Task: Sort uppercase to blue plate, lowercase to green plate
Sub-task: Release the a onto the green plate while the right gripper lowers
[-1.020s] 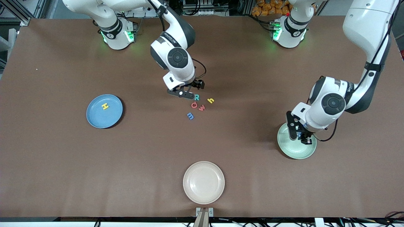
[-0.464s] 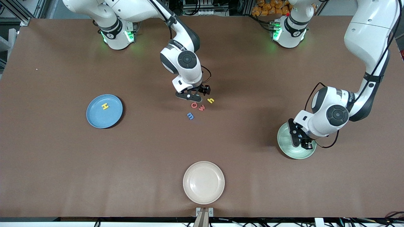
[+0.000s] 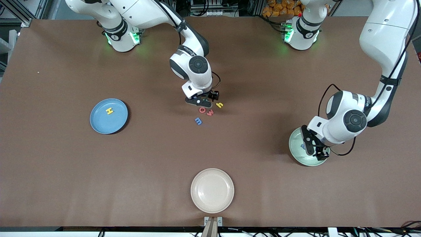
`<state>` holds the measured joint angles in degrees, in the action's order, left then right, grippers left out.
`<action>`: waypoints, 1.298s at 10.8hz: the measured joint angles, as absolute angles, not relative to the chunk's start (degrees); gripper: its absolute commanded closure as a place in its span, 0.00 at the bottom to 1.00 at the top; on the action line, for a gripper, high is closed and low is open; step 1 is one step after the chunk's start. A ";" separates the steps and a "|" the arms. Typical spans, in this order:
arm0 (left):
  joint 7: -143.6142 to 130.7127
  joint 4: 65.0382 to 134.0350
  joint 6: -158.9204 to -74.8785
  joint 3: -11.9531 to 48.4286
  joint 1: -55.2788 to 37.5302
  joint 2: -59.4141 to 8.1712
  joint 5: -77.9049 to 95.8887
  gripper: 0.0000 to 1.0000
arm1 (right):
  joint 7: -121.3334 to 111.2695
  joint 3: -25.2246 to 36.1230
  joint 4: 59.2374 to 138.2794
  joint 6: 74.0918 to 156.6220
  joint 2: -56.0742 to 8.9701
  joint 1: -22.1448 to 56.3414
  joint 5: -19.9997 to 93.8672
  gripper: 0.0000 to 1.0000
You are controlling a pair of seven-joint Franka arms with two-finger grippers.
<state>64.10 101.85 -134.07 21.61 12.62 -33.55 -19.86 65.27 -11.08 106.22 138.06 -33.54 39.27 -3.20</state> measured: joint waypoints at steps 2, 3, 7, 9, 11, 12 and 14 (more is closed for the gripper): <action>64.14 96.23 -127.86 21.91 12.61 -33.22 -19.86 0.00 | 65.89 -11.04 106.23 140.00 -34.47 39.27 -3.61 0.16; 64.14 93.11 -124.92 22.38 12.51 -33.05 -19.86 0.00 | 66.03 -11.03 106.23 140.45 -34.96 39.27 -3.88 0.16; 62.63 88.11 -122.72 23.85 12.11 -32.62 -17.49 0.00 | 66.48 -10.94 106.23 142.51 -36.24 39.26 -5.57 0.28; 57.41 87.26 -122.72 23.98 12.03 -32.61 -15.27 0.00 | 66.54 -10.84 106.23 143.09 -36.64 39.26 -5.80 0.32; 48.66 86.96 -122.72 24.70 10.75 -32.57 -14.91 0.00 | 66.64 -10.78 106.23 143.11 -36.70 39.26 -7.13 0.38; 42.22 86.92 -122.72 25.05 9.77 -32.55 -14.88 0.00 | 66.65 -10.76 106.23 143.11 -36.76 39.26 -7.39 0.40; 32.46 86.87 -122.70 25.69 7.69 -32.43 -14.87 0.00 | 66.68 -10.72 106.23 143.11 -36.82 39.26 -7.64 0.49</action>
